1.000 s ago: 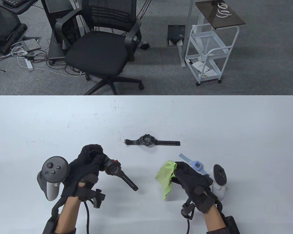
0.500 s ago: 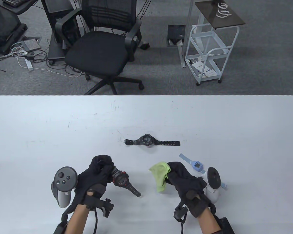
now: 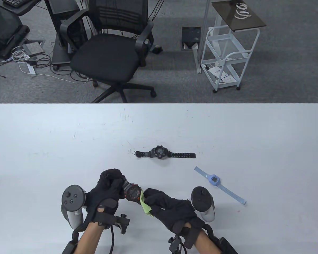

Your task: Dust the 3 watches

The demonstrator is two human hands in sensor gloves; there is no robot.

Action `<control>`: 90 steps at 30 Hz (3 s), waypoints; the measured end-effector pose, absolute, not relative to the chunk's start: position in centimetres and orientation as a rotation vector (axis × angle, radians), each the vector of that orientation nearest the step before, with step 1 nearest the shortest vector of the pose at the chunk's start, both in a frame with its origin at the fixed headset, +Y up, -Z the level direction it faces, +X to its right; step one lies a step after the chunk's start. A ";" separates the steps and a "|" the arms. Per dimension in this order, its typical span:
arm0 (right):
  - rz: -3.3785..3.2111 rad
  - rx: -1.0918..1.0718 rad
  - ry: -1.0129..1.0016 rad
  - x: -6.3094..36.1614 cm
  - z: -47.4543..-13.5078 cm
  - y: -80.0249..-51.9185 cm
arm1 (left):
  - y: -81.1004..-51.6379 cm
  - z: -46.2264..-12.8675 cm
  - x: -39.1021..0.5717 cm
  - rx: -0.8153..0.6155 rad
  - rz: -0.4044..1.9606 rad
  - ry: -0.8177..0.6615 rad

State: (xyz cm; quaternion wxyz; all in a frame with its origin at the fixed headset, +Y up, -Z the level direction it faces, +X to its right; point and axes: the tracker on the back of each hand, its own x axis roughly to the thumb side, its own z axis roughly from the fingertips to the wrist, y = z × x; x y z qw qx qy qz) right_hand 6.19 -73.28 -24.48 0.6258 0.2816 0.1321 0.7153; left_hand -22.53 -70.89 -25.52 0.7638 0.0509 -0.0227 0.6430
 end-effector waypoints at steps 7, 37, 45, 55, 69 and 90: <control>1.797 0.577 0.206 5.6 -24.4 -74.1 | -71.3 -25.3 -21.7 0.062 1.469 -0.074; 1.770 0.456 0.303 6.8 -25.4 -75.6 | -71.9 -25.1 -20.9 0.048 1.471 -0.174; 1.828 0.392 0.252 7.1 -25.3 -75.9 | -72.1 -25.2 -21.3 0.057 1.477 -0.162; 1.825 0.417 0.296 7.1 -25.5 -75.8 | -72.1 -25.2 -21.3 0.070 1.454 -0.179; 1.862 0.410 0.274 7.4 -25.4 -75.5 | -72.1 -25.2 -21.4 0.079 1.459 -0.186; 1.916 0.395 0.252 7.7 -25.3 -75.5 | -72.0 -25.1 -21.8 0.100 1.454 -0.180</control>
